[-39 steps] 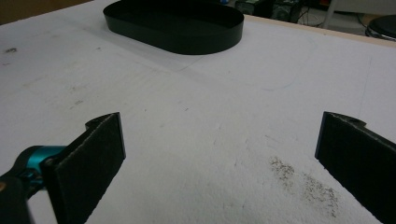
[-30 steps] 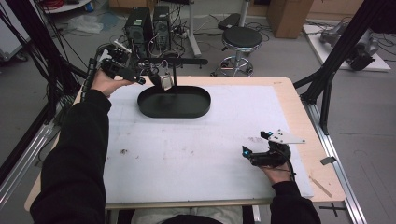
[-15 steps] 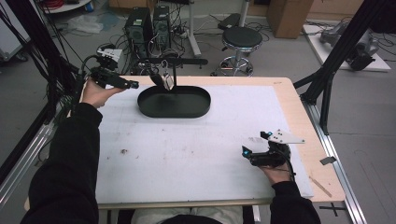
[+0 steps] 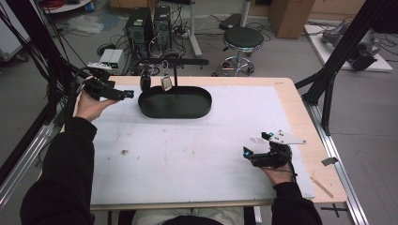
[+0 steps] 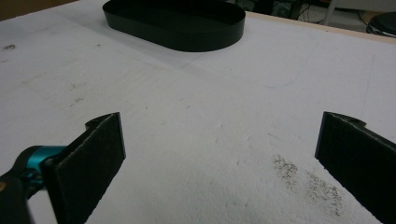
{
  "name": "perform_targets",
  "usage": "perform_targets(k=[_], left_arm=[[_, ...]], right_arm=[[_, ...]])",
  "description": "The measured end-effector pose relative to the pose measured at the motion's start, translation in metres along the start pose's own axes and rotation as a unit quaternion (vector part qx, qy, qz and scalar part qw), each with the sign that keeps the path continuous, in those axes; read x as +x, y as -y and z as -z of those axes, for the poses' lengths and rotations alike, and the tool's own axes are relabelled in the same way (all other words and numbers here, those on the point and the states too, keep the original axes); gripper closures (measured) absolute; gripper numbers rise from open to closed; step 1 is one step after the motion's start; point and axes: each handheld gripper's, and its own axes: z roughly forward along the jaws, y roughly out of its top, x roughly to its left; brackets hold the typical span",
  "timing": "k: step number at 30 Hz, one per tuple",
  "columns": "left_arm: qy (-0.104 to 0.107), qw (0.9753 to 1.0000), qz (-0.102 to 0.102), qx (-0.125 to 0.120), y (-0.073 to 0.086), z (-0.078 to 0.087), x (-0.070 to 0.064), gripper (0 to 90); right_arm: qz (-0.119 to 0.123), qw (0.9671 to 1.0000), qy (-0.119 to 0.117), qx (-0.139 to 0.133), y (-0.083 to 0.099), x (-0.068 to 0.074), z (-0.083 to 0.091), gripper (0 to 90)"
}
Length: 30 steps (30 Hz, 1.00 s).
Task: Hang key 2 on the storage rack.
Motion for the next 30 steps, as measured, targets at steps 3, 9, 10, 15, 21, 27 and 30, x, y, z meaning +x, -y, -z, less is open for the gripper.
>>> perform_targets(k=[3,9,10,15,21,27,30], left_arm=[[0.002,1.0000,-0.003,-0.002,0.007,0.002,-0.002,1.7],[0.009,0.9999,-0.010,-0.002,0.019,0.006,-0.002,1.7],[0.010,0.9999,-0.010,-0.001,0.023,0.006,-0.002,1.7],[0.011,0.9999,-0.010,0.000,0.037,0.010,-0.002,1.7],[0.017,0.9998,-0.012,0.005,0.055,0.015,-0.005,1.7],[0.020,0.9998,0.001,-0.006,0.075,0.025,-0.007,1.7],[0.019,0.9996,0.003,-0.022,0.083,0.032,-0.009,1.7]], right_arm=[[-0.001,1.0000,0.000,0.001,0.000,0.000,0.000,0.8],[-0.001,1.0000,0.001,0.000,0.000,0.001,0.000,0.8],[0.000,1.0000,0.001,0.001,0.000,0.000,0.000,0.8],[0.003,1.0000,0.002,0.002,0.001,0.000,0.000,0.8],[0.002,1.0000,0.002,0.003,0.001,0.002,0.001,0.8],[0.000,1.0000,0.002,0.004,0.002,0.003,0.002,0.8],[0.000,1.0000,0.001,0.005,0.002,0.003,0.003,0.8]])
